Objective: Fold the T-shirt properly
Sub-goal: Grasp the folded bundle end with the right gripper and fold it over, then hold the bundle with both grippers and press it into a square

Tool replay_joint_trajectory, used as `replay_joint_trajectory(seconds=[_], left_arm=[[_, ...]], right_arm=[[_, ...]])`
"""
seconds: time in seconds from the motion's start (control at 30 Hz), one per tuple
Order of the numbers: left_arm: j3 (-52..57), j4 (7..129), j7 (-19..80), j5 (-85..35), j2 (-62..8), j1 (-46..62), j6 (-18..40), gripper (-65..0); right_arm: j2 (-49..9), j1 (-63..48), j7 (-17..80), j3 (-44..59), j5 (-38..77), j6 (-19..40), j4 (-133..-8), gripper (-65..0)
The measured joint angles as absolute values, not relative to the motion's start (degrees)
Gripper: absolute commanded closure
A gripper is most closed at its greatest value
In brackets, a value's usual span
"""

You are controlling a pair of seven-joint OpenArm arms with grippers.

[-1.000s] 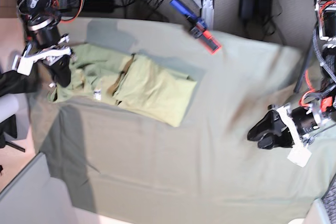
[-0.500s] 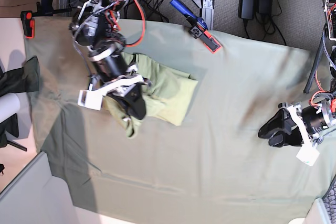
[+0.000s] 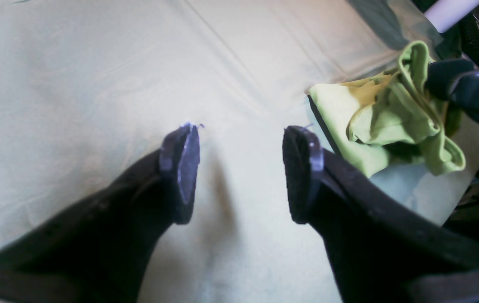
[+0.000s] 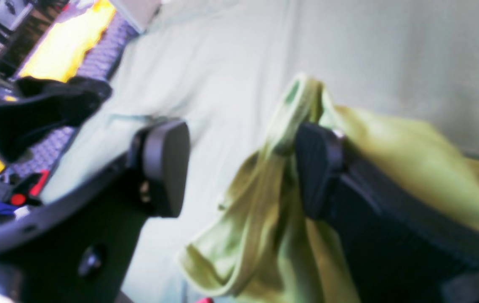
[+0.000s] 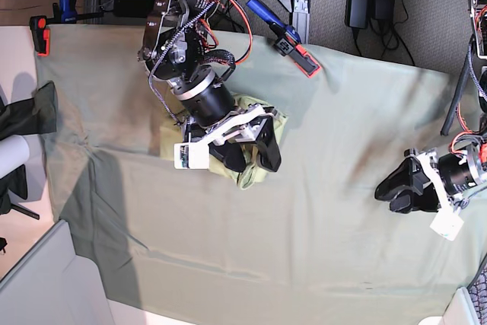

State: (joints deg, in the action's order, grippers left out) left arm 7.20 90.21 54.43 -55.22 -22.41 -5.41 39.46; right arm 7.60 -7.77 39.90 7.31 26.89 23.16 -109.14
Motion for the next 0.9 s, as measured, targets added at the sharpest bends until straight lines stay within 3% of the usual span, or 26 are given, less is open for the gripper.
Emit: replay_joint_trajectory(seconds=[0.33, 0.37, 0.43, 0.5, 0.6, 0.77, 0.9], left_arm=[[7.2, 90.2, 54.4, -55.2, -22.4, -5.4, 39.5, -34.3], [7.2, 90.2, 54.4, -55.2, -22.4, -5.4, 39.4, -32.5], [7.2, 90.2, 55.2, -57.1, -22.5, -5.4, 39.4, -16.8], [7.2, 90.2, 57.0, -60.9, -22.7, -5.4, 39.5, -3.9], [7.2, 90.8, 60.1, -62.2, -22.8, -5.4, 39.4, 0.0], [4.7, 96.1, 61.6, -63.9, -23.0, -5.4, 39.3, 0.0], [-6.6, 106.9, 61.6, -59.5, -23.0, -5.3, 39.3, 0.0]], right_arm=[[7.6, -7.8, 40.8, 2.4, 27.6, 23.2, -109.1, -39.4], [7.6, -7.8, 40.7, 2.4, 27.4, 23.2, -109.1, -39.4], [7.6, -7.8, 40.7, 2.5, 27.3, 23.2, -109.2, -38.8], [7.6, -7.8, 40.7, 2.5, 27.4, 23.2, -109.2, -29.3], [7.6, -7.8, 40.7, 2.5, 27.5, 23.2, -110.0, 0.0], [7.5, -5.6, 40.1, 4.5, 23.9, 23.2, -112.5, 0.0], [7.0, -1.4, 37.9, 10.7, 19.8, 23.2, -112.7, 0.0]])
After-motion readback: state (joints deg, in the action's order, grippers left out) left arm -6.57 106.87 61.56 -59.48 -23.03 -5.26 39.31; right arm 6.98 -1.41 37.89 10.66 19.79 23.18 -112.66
